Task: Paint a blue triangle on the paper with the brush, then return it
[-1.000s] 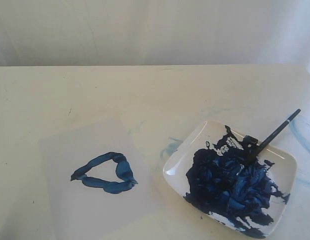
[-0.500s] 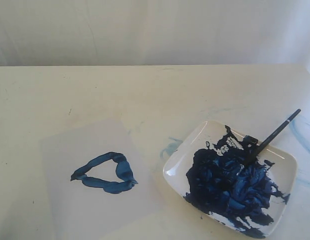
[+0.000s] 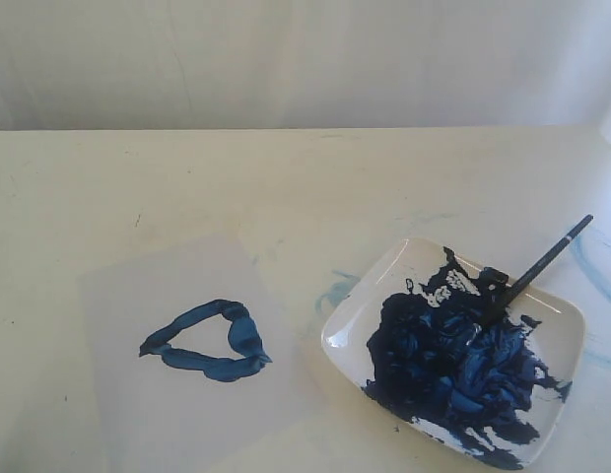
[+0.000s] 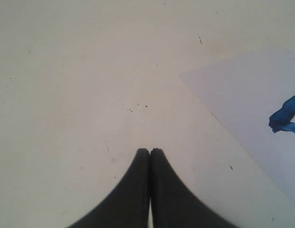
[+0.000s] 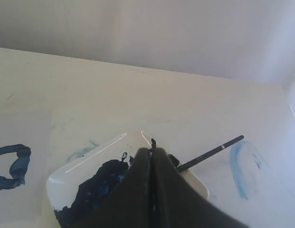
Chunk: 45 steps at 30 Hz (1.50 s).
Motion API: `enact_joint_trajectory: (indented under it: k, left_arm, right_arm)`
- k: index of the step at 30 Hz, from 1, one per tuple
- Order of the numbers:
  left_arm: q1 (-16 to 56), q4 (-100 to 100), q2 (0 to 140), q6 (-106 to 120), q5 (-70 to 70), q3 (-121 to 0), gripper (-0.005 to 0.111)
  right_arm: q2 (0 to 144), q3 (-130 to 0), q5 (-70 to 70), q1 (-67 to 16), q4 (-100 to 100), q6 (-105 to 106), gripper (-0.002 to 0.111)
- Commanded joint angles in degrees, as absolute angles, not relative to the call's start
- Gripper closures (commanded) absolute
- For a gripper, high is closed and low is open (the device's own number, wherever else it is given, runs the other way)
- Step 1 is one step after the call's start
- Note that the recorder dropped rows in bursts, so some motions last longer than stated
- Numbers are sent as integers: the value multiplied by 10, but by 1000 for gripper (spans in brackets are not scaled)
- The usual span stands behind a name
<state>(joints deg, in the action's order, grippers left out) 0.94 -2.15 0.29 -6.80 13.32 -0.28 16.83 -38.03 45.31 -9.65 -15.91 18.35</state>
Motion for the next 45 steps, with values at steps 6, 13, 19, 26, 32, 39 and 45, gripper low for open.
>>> enact_joint_trajectory:
  k: [6, 13, 19, 26, 32, 39, 45]
  left_arm:
    - [14, -15, 0, -74, 135, 0, 107]
    - [14, -16, 0, -74, 135, 0, 107]
    - [14, -16, 0, -74, 134, 0, 107]
    - [14, -17, 0, -74, 134, 0, 107]
    - [14, -18, 0, -74, 133, 0, 107]
    - [14, -18, 0, -74, 133, 0, 107]
    - [14, -18, 0, -74, 133, 0, 107]
  right_arm:
    - [65, -255, 432, -98, -159, 186, 108]
    - [0, -132, 296, -98, -158, 186, 108]
    - [0, -29, 114, -98, -151, 186, 108]
    - [0, 0, 191, -97, -77, 186, 108]
    - [0, 0, 182, -97, -51, 176, 108]
    - [0, 0, 181, -74, 73, -69, 108]
    - [0, 0, 181, -64, 68, -40, 108]
